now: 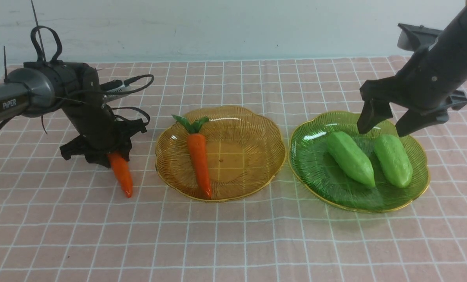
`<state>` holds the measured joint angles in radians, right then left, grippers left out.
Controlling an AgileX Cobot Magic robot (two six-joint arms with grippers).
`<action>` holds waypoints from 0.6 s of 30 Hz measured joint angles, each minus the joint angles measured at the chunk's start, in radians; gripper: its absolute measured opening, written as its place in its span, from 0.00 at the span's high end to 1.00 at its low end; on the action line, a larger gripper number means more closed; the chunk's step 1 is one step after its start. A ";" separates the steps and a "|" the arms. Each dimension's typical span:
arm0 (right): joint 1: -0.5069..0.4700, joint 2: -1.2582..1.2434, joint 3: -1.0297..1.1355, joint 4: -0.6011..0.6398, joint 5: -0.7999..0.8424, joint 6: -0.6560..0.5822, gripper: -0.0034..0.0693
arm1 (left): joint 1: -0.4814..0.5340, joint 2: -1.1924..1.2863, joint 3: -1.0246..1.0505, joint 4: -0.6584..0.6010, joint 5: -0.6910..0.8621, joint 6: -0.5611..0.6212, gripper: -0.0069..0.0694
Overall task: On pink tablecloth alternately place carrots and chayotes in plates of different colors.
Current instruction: 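Pick up the carrot and put it on the nearest plate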
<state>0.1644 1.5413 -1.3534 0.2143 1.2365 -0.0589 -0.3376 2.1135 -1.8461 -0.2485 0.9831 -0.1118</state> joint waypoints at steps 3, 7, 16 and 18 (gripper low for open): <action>0.000 -0.148 0.129 -0.051 0.005 0.000 0.97 | -0.067 0.026 0.000 0.009 -0.110 0.010 0.56; 0.000 -0.290 0.234 -0.063 0.009 0.000 0.97 | -0.089 0.043 0.000 0.003 -0.189 0.010 0.46; 0.000 -0.604 0.415 -0.062 0.011 0.000 0.98 | -0.072 0.032 0.000 0.009 -0.192 0.006 0.39; 0.000 -0.678 0.464 -0.062 -0.007 0.000 0.98 | -0.071 0.011 0.000 0.028 -0.171 0.006 0.46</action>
<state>0.1644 0.8636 -0.8890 0.1527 1.2293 -0.0589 -0.4082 2.1247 -1.8461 -0.2206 0.8123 -0.1061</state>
